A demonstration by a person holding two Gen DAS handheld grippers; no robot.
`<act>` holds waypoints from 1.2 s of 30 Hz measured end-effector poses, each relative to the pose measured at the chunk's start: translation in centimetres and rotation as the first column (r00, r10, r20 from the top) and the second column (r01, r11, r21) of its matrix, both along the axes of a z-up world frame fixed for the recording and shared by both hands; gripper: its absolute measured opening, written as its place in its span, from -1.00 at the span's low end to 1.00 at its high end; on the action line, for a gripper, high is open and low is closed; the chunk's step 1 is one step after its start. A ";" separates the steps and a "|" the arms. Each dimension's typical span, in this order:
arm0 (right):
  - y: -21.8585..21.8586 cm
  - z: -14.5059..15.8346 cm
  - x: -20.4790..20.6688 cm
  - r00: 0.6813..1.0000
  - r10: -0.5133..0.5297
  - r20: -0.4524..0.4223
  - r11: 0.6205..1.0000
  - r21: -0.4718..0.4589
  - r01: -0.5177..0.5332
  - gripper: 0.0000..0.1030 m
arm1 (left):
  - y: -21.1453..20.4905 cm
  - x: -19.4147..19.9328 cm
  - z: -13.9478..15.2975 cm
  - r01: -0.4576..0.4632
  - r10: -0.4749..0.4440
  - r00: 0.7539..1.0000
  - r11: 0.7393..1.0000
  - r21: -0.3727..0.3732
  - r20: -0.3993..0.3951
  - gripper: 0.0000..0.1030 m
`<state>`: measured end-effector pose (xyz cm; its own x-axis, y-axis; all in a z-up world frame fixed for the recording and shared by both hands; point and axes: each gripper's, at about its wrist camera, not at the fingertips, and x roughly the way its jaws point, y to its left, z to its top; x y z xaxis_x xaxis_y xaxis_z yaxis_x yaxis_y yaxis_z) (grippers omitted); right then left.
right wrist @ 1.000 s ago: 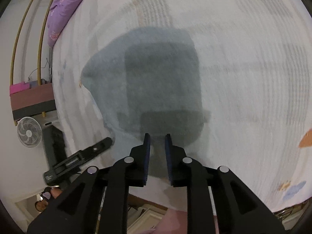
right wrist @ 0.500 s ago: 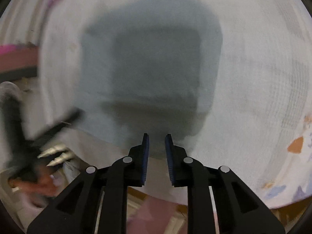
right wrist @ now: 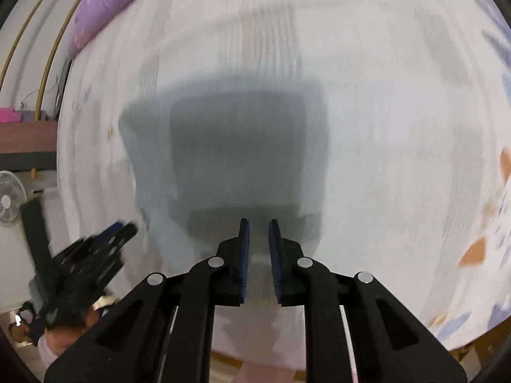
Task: Fold large clothes
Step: 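Grasp the folded grey hoodie bundle with both tools and lift it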
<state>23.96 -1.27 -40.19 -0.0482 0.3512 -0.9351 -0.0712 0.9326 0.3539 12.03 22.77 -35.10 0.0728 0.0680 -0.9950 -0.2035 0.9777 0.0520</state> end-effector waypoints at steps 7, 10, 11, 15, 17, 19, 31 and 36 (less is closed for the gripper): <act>0.6 -2.6 0.9 0.999 -0.028 -0.036 1.000 0.004 0.028 -0.84 | -1.9 5.0 -6.4 0.013 -0.012 1.000 0.997 -0.077 0.014 -0.53; -0.9 -1.7 1.2 0.995 -0.053 -0.085 0.996 0.063 0.059 -0.57 | 0.1 4.1 -5.2 -0.047 0.050 0.999 0.986 -0.160 0.012 -0.41; -1.1 -1.2 1.3 0.993 -0.066 -0.100 0.991 0.113 0.078 -0.13 | 0.7 3.7 -4.8 -0.065 0.067 0.998 0.984 -0.166 0.007 -0.31; -1.7 1.2 1.8 0.998 -0.061 0.019 0.986 0.159 0.058 0.72 | 2.0 2.7 -3.5 -0.084 0.084 0.996 0.982 -0.172 -0.005 0.42; -1.7 1.1 2.2 0.999 -0.038 0.032 0.990 0.135 0.033 0.78 | 2.6 1.9 -3.2 -0.094 0.095 0.995 0.978 -0.186 -0.006 0.49; -2.4 0.2 2.2 0.999 -0.040 0.034 0.994 0.104 0.037 0.78 | 3.8 1.5 -3.1 -0.091 0.092 0.996 0.976 -0.199 -0.003 0.61; -4.0 -8.3 2.3 0.993 -0.033 -0.111 0.875 0.477 0.082 0.88 | 10.0 2.6 -7.4 0.009 0.094 0.985 0.814 -0.581 0.148 0.84; -2.6 -8.4 0.7 0.995 0.027 -0.100 0.878 0.479 0.025 0.88 | 9.7 -0.8 -9.6 -0.085 0.084 0.995 0.559 -0.825 -0.046 0.83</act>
<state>24.64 -3.86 -48.58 -0.1335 0.7544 -0.6427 -0.0123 0.6472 0.7623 11.25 32.49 -44.72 0.1102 -0.7769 -0.6199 -0.2883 0.5719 -0.7680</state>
